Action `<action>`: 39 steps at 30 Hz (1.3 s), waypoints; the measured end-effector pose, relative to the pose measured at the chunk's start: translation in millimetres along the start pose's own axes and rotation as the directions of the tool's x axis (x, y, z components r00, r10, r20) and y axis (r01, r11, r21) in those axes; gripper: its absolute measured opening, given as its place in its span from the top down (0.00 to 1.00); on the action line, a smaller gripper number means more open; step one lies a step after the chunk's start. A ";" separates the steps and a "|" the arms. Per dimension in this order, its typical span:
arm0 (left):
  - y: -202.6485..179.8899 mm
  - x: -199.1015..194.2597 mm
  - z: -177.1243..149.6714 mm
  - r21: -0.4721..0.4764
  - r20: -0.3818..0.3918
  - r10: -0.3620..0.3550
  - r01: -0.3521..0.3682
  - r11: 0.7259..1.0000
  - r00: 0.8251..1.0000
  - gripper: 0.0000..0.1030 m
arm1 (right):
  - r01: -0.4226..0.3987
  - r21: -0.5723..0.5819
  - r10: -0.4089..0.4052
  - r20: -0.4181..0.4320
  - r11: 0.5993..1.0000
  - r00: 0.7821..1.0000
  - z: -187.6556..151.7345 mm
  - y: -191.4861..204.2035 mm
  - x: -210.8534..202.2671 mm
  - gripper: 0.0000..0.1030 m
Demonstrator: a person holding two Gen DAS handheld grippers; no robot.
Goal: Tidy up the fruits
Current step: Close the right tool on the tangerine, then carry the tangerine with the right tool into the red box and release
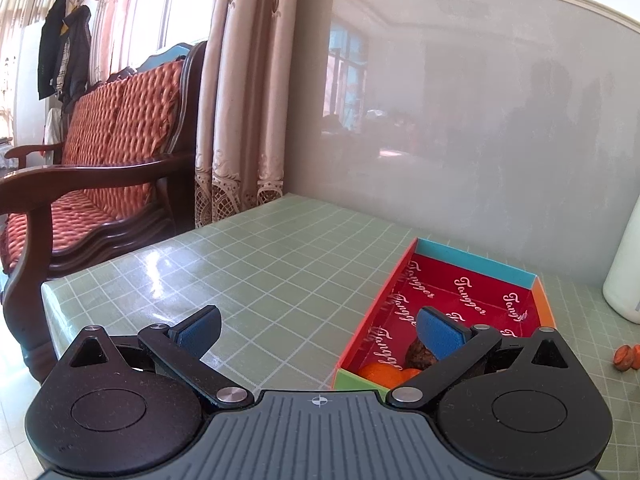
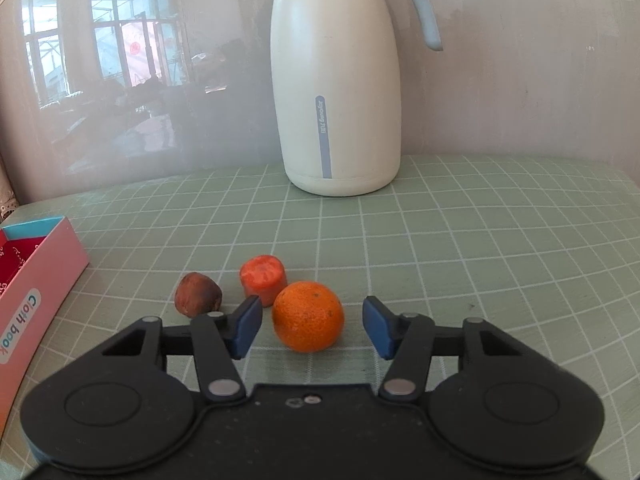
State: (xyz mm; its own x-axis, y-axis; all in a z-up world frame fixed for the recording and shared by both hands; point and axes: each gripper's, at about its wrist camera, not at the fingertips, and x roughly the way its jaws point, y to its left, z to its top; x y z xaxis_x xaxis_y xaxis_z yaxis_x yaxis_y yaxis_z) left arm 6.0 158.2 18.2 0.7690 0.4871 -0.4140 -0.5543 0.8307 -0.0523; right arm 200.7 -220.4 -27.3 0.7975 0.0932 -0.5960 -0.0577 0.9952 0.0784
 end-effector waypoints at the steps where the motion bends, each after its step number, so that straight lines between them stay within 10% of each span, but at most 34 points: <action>1: -0.3 -0.2 0.2 0.001 0.000 0.001 -0.001 1.000 1.000 0.00 | -0.003 0.004 0.003 -0.004 1.000 1.000 0.0 -0.1 1.0 0.53; 24: 26.3 5.2 1.5 -0.053 -0.042 0.050 -0.052 0.997 0.998 0.00 | -0.143 -0.175 0.154 0.056 0.974 0.986 -0.6 67.6 -35.9 0.63; 39: 55.9 0.4 1.5 -0.074 -0.031 0.104 -0.106 0.992 0.994 0.00 | -0.448 -0.327 0.485 0.038 0.832 0.873 -2.7 165.2 -67.3 0.63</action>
State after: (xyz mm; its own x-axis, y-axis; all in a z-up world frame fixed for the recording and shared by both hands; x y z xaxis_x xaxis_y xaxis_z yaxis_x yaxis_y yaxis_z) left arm -24.2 205.3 16.4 0.6969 0.5620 -0.4455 -0.6547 0.7522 -0.0751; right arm 135.8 -62.1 23.7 0.6912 0.5635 -0.4525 -0.6019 0.7954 0.0711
